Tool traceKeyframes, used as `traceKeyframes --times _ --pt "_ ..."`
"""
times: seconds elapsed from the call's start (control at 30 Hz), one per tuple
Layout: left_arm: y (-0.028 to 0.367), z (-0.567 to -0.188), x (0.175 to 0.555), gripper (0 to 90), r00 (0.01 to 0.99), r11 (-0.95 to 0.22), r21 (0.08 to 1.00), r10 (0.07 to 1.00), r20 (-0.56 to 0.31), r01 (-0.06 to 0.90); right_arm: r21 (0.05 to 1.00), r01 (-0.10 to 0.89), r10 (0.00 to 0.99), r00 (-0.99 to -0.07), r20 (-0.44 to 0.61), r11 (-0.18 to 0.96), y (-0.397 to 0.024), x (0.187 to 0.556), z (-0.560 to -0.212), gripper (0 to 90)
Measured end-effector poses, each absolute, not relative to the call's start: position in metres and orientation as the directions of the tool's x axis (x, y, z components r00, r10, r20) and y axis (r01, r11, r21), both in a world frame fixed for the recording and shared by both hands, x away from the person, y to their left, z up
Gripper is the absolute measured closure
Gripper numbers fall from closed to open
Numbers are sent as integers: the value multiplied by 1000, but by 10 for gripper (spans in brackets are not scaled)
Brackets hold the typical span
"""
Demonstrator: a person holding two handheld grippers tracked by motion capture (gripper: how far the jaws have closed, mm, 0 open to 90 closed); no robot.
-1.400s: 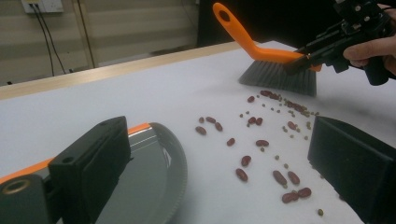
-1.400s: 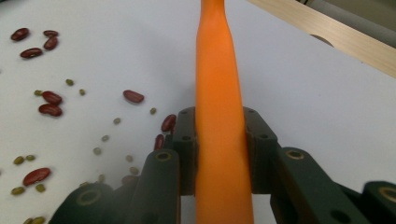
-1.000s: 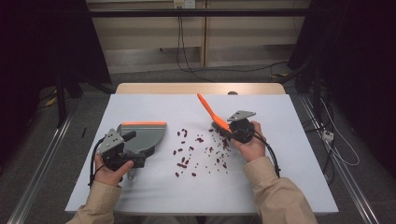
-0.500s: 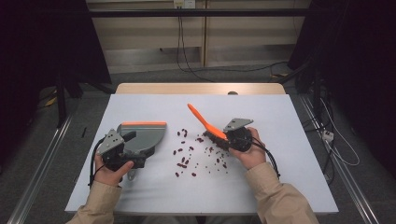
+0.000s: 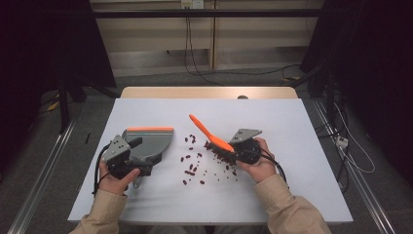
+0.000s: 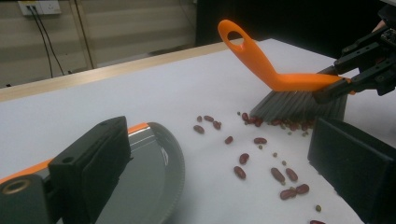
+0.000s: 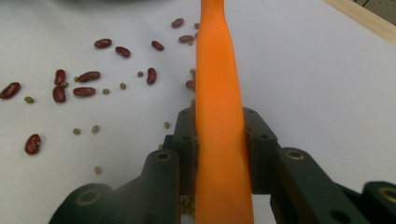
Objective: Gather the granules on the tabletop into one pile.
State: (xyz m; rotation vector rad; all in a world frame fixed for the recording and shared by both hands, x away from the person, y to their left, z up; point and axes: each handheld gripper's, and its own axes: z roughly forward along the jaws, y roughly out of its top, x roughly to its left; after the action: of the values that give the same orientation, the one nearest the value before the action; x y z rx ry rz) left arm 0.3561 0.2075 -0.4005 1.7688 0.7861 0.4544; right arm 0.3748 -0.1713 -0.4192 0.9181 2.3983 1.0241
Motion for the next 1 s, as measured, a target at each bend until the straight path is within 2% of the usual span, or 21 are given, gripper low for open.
traceKeyframes --times 0.3,0.5,1.0 --pt "207 -401 357 56 710 -189 939 699 -78 289 790 403 705 -707 -52 462 -178 384 -410 711" --pt "207 -403 358 56 711 -191 935 698 -85 300 814 392 715 -698 -40 429 -180 410 -405 710" --pt "210 -406 360 56 693 -187 928 714 -98 323 814 371 666 -746 -27 447 -157 472 -422 711"
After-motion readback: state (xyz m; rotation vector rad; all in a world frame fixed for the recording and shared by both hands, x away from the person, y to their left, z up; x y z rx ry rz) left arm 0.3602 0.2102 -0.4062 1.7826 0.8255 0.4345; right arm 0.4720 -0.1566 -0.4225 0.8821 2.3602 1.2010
